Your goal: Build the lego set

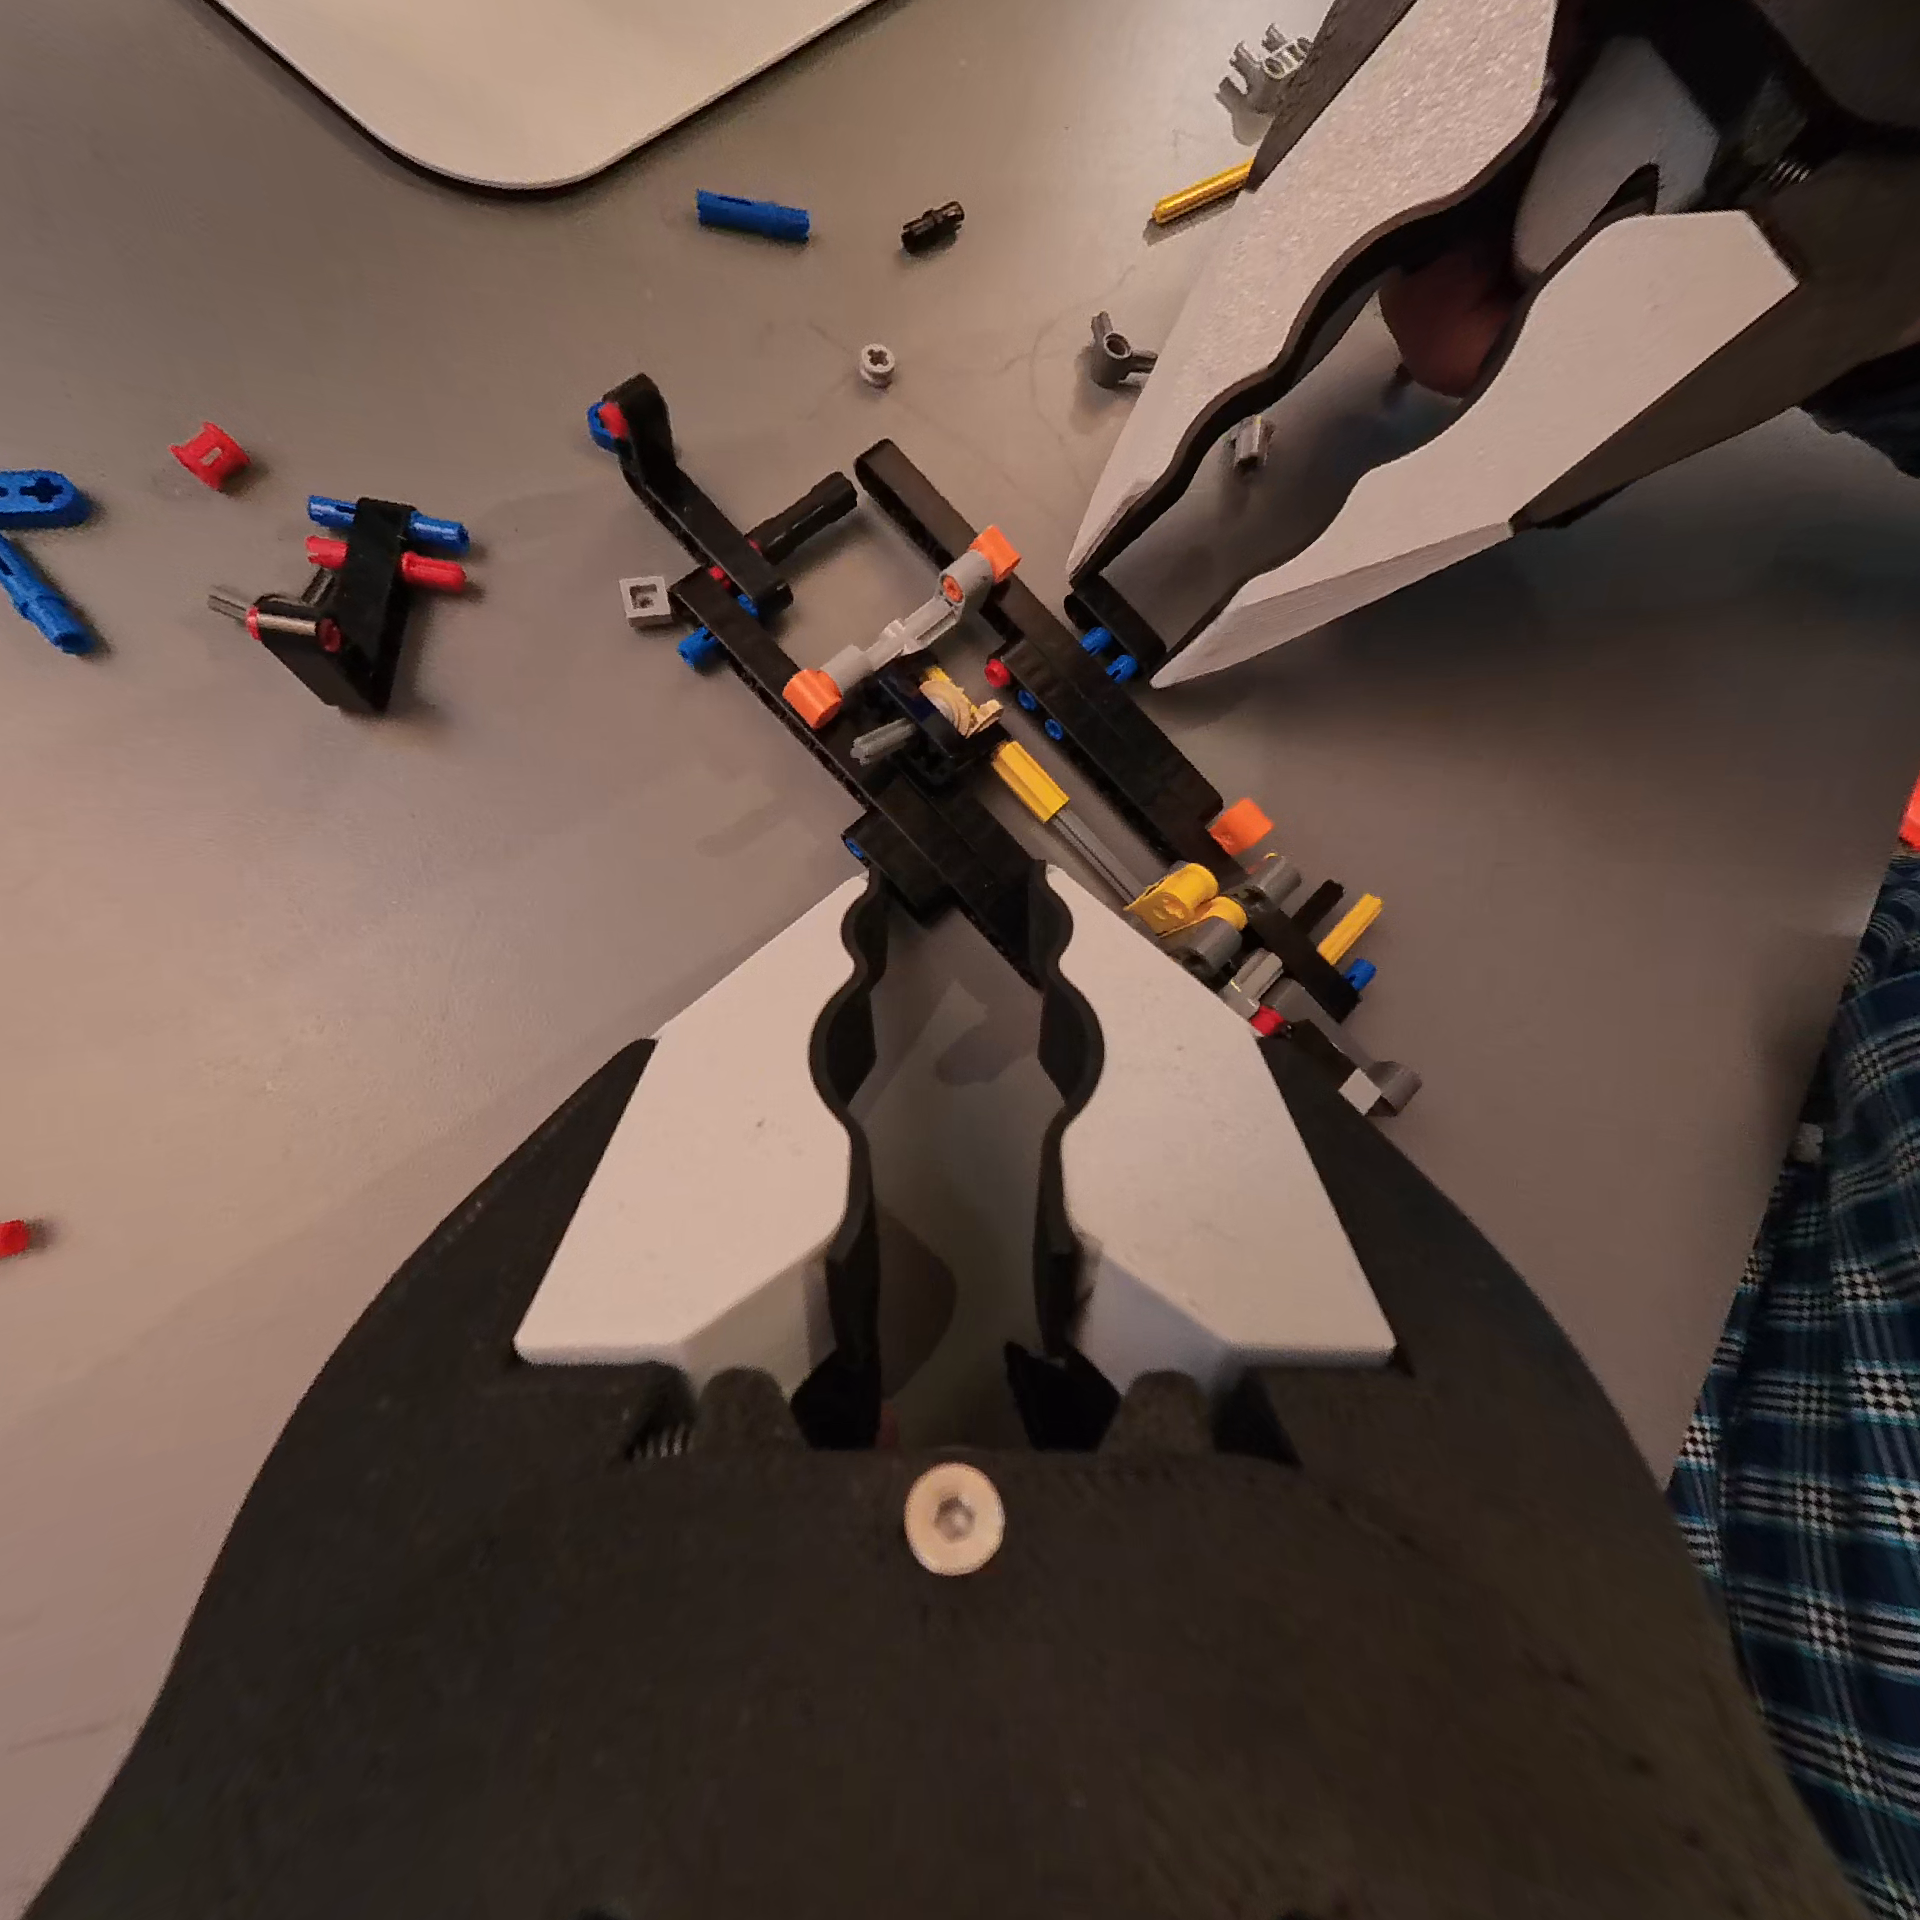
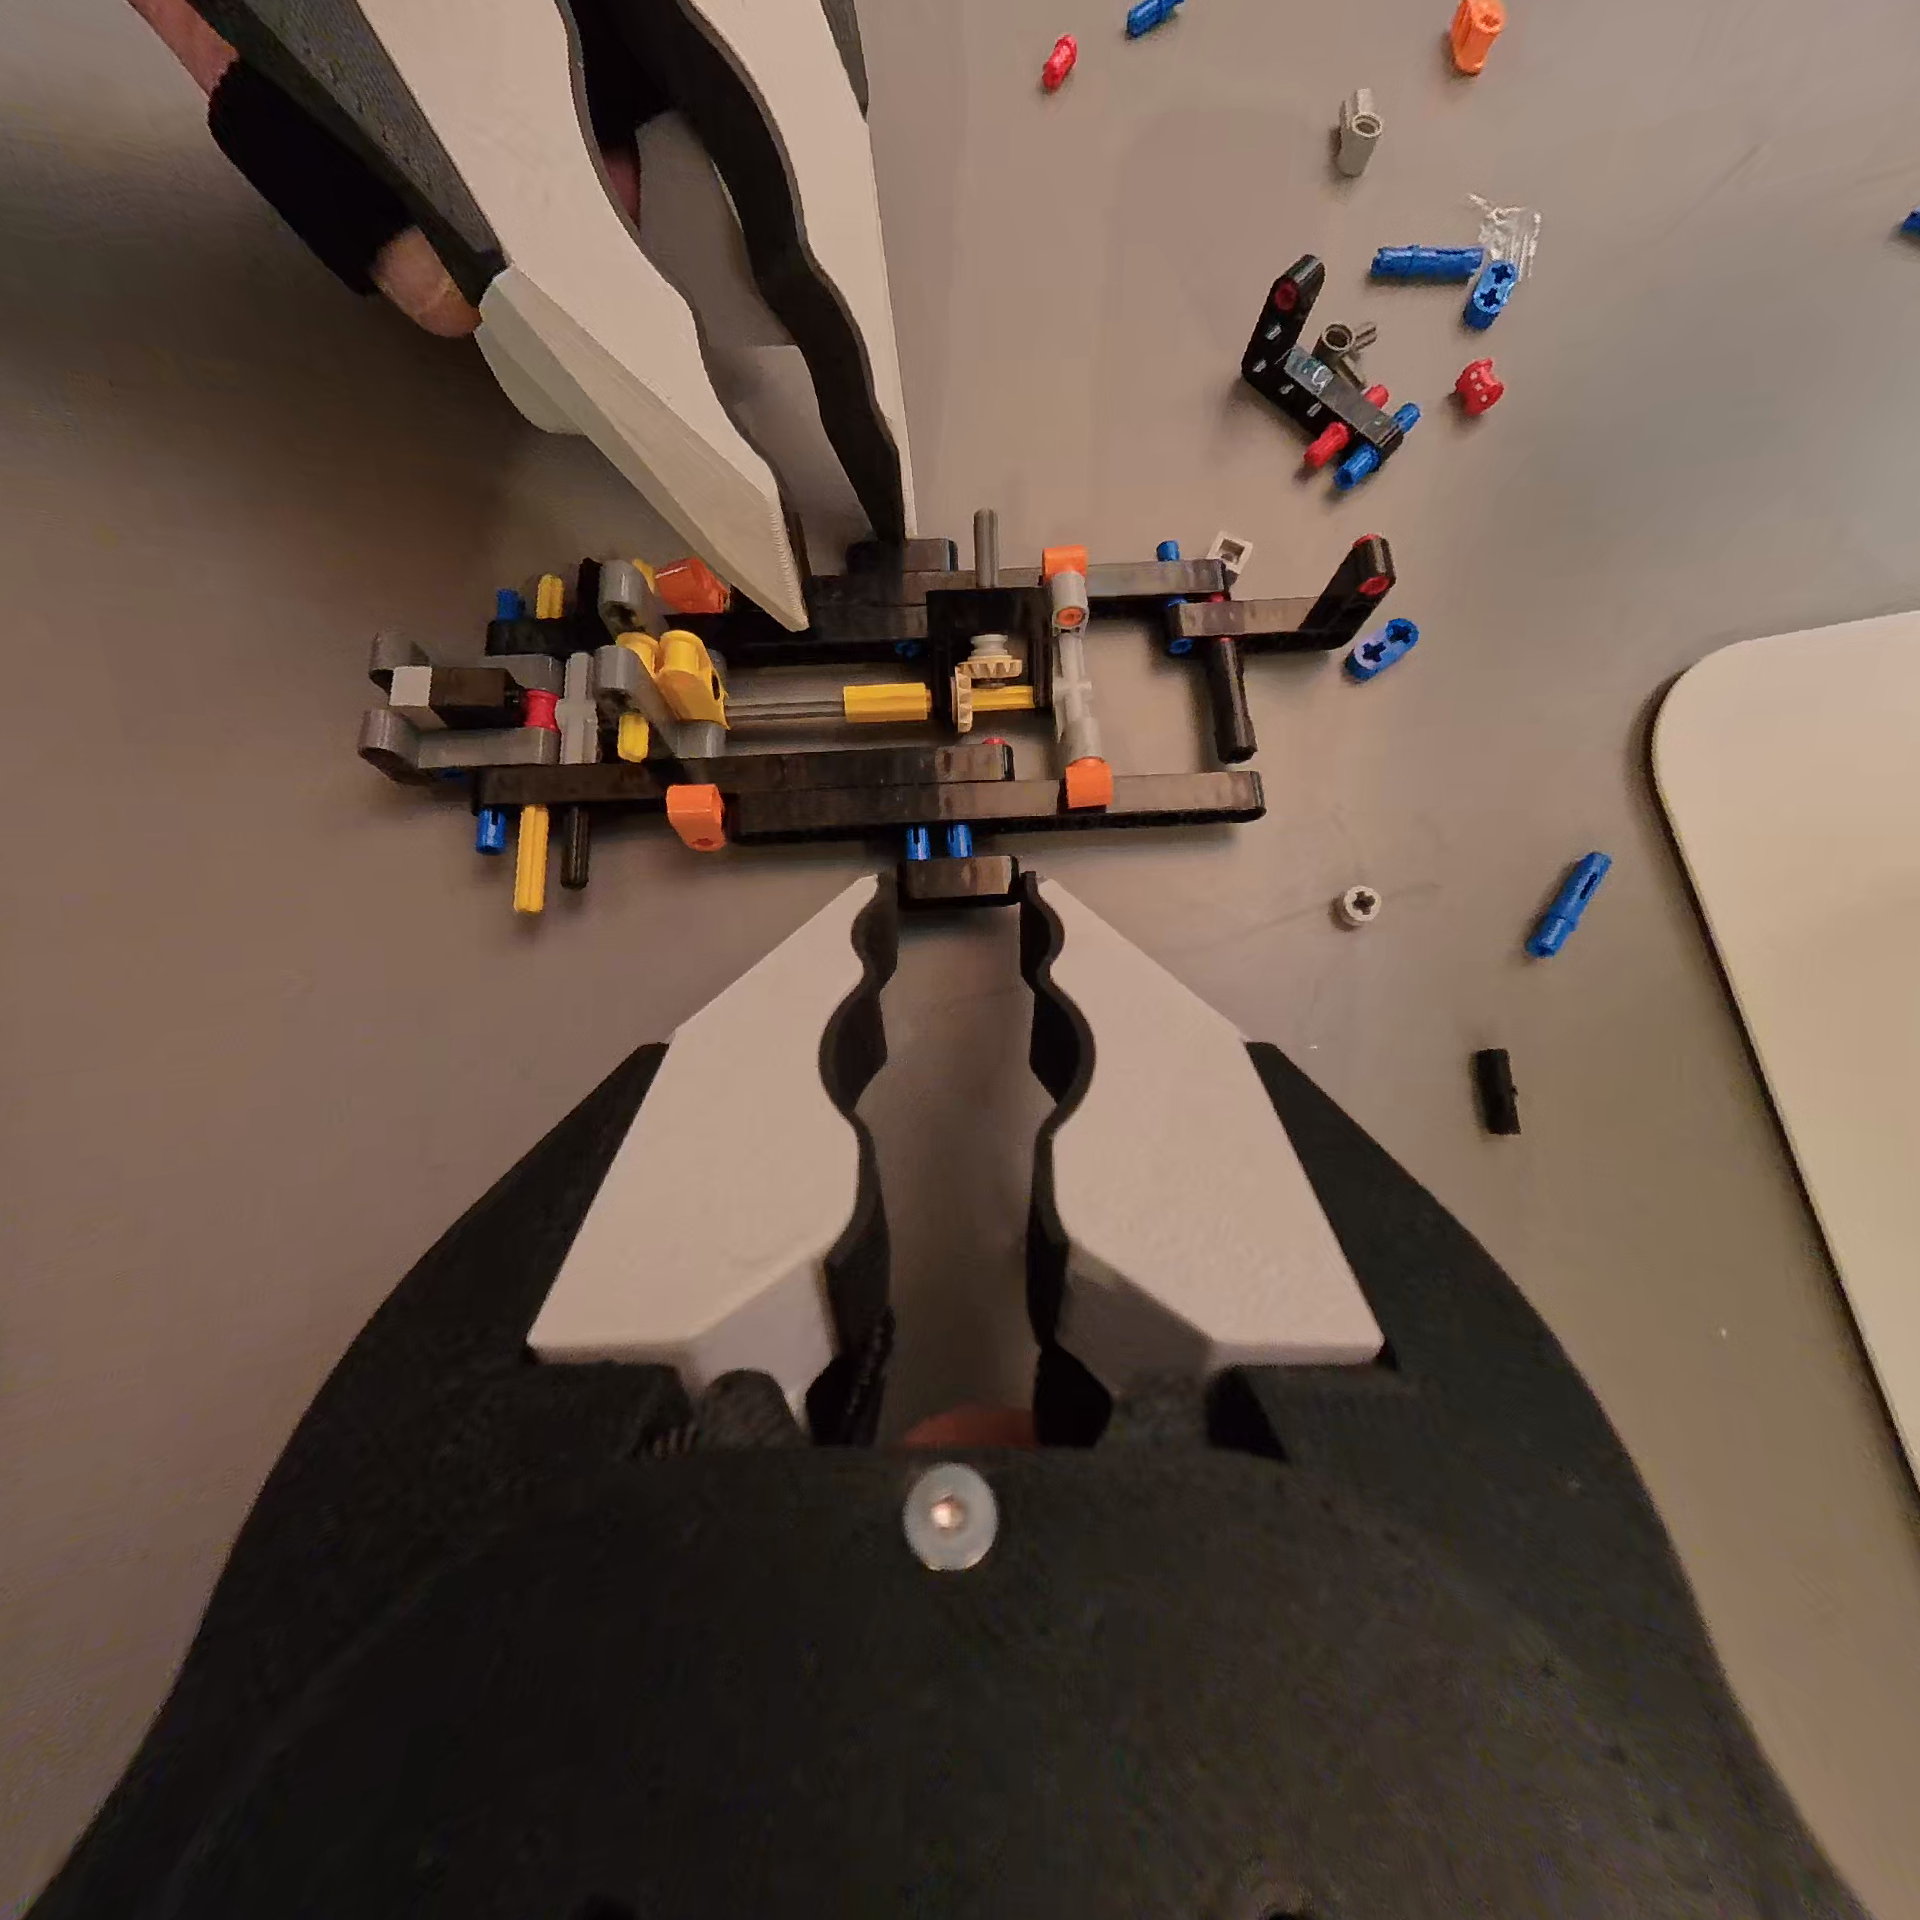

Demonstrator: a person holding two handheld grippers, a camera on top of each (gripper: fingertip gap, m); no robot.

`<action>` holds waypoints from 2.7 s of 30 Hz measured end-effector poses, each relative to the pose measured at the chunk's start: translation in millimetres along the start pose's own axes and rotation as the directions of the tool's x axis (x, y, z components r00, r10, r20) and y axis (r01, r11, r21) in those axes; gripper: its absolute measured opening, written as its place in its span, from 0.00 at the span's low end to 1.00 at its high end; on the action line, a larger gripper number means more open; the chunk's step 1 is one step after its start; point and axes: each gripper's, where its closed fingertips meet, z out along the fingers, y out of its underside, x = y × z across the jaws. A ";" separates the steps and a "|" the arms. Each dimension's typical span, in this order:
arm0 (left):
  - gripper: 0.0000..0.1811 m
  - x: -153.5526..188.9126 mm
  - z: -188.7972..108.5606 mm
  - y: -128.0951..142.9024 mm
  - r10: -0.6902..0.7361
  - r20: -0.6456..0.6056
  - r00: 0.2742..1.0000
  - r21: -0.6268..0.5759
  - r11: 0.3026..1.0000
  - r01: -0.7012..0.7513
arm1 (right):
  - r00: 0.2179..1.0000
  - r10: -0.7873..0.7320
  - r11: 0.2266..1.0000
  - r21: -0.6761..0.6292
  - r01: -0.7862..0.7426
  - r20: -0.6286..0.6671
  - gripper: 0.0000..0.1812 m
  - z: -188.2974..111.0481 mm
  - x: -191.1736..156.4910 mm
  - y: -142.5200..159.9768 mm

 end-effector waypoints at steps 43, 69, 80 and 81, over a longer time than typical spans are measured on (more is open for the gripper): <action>0.14 30.7 -7.4 -37.5 -0.408 -0.434 0.803 0.149 0.847 0.510 | 0.999 -0.018 0.999 0.037 0.020 -0.041 0.12 -1.7 -1.5 8.0; 0.12 24.1 3.8 -32.2 -0.245 -0.080 0.966 0.172 0.952 0.255 | 0.998 -0.017 0.998 0.056 0.020 -0.053 0.11 -2.1 -2.2 7.5; 0.09 21.1 2.5 -30.8 -0.302 -0.142 0.943 0.194 0.925 0.325 | 0.999 -0.034 0.998 0.060 0.035 -0.006 0.11 -2.6 -7.6 6.5; 0.09 20.8 2.1 -31.3 -0.300 -0.142 0.943 0.199 0.925 0.325 | 0.999 -0.037 0.997 0.062 0.037 -0.001 0.11 -2.8 -8.4 6.3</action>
